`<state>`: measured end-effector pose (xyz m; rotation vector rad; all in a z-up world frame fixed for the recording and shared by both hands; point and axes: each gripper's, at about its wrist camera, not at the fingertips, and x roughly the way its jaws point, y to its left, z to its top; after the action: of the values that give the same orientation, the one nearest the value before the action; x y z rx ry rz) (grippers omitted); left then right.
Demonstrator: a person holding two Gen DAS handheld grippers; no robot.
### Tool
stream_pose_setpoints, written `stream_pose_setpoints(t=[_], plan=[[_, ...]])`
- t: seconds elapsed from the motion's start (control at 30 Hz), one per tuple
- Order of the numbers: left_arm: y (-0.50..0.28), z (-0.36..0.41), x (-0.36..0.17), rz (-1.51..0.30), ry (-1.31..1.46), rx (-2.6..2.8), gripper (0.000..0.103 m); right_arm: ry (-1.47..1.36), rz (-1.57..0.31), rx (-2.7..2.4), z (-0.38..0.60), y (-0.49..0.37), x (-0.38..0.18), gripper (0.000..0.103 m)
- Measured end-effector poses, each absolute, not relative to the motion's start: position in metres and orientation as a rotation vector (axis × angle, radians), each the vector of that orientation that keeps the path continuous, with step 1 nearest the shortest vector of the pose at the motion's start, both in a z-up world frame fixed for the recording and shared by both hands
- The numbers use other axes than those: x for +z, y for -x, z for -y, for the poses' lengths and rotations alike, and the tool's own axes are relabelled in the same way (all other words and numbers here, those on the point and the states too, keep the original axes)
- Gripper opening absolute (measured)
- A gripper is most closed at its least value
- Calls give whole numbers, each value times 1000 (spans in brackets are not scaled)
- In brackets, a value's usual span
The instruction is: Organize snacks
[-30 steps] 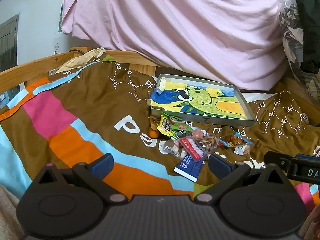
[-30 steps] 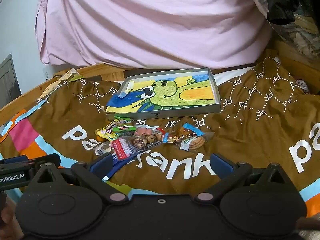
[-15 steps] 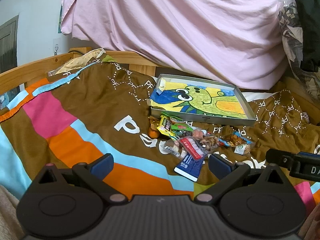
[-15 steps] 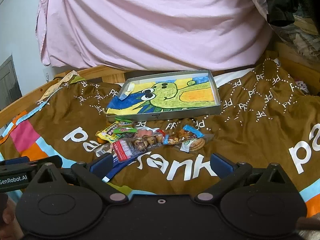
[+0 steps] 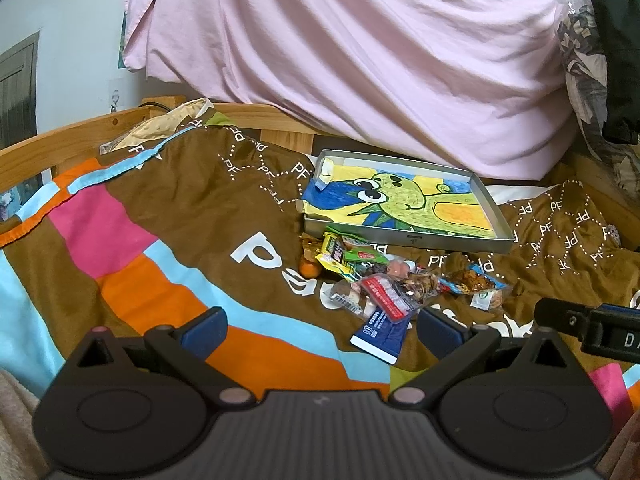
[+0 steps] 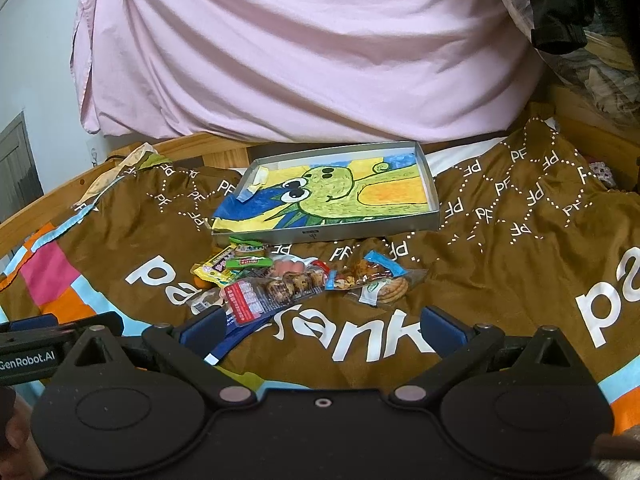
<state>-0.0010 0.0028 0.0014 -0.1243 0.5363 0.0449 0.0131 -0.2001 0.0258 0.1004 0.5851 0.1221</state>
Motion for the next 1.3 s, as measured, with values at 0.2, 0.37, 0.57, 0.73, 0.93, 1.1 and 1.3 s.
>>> stream_pose_setpoints(t=[0.2,0.37,0.57,0.73,0.93,1.1,1.3], plan=[[1,-3,1,-536,122,47,103,-101,-584,121,200,-13,26,102],[1,0,1,-538,114,45,103,-100,-583,123,200,-13,26,102],[1,0,0,-539,114,44,103,-99,-582,123,200,-13,26,102],[1,-1,-1,-542,120,42,103,-99,-583,123,200,-13,26,102],[-1,1,-2,-562,118,33,103,-99,-583,123,200,-12,26,102],[-2,7,0,-571,78,39,103,-97,-585,126,199,-13,26,102],[-8,8,4,-614,73,64,103,-117,-623,143,198,-17,24,102]])
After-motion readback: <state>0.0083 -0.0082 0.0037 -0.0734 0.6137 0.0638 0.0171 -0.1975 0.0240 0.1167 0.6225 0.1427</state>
